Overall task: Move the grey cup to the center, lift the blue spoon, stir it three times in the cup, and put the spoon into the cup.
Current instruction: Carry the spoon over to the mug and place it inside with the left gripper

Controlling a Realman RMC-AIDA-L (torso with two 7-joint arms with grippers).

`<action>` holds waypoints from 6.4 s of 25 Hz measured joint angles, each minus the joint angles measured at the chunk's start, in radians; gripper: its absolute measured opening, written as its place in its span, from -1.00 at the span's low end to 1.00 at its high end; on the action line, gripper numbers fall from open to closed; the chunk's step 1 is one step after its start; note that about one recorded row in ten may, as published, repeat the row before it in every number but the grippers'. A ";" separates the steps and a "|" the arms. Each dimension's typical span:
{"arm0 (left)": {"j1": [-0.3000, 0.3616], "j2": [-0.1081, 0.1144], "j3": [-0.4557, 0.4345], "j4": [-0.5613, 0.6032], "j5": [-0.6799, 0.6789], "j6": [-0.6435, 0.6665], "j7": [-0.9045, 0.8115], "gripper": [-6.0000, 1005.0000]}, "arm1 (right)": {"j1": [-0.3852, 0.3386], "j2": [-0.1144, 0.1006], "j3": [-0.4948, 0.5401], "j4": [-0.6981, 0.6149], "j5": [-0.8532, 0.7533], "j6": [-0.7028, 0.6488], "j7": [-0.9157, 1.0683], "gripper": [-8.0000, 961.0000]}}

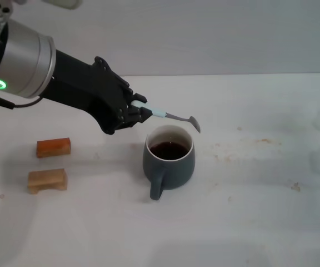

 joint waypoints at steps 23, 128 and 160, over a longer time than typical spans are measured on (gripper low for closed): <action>0.118 0.004 0.044 0.075 -0.078 0.095 0.113 -0.64 | -0.099 0.000 -0.032 0.123 -0.074 -0.023 0.000 -0.88; -0.155 0.004 0.233 0.618 0.019 0.487 0.190 -0.70 | -0.151 0.001 -0.103 0.165 -0.070 -0.034 0.008 -0.88; -0.086 -0.002 0.243 0.491 0.008 0.410 0.167 -0.71 | -0.127 0.006 -0.127 0.173 -0.068 -0.024 0.009 -0.88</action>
